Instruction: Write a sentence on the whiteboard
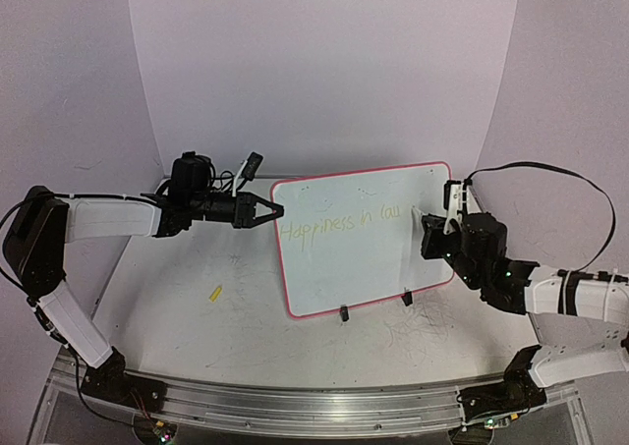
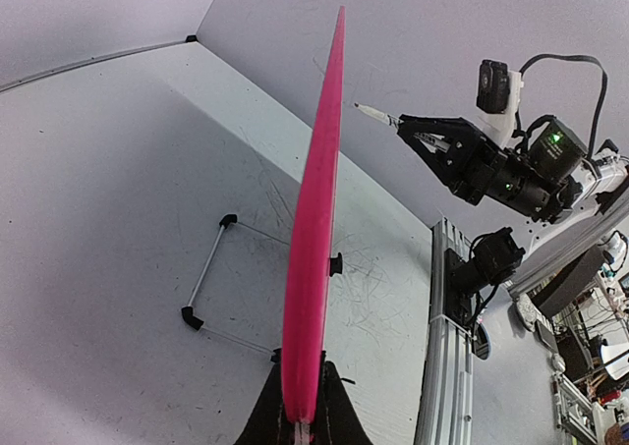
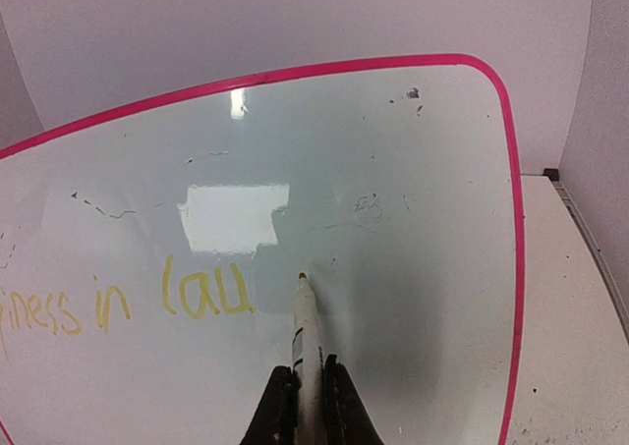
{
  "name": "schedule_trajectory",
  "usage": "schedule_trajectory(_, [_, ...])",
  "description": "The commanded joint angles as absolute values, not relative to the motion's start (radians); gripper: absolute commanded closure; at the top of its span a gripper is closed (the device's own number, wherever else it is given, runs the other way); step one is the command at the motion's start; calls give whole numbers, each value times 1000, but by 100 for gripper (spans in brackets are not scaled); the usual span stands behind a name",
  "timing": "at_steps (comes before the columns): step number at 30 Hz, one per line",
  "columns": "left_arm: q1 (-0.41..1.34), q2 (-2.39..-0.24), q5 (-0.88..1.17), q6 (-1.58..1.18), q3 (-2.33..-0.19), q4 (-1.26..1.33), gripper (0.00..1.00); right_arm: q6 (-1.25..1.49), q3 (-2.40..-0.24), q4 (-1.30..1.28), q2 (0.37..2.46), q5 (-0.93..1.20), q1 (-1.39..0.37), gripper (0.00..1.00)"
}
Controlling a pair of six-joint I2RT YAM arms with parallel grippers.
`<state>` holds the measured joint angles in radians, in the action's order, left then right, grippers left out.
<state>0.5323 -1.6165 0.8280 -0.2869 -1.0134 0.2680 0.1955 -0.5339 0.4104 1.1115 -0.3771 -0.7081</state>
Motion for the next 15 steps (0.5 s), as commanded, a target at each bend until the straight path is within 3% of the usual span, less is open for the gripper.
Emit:
schedule_trajectory(1, [543,-1598,794,-246,-1045,204,100,189,-541,478,1121,-343,-699,100])
schedule_trajectory(15, [548,-1597,794,-244,-1045,202,100,187,-560,529,1196,-302,-687,100])
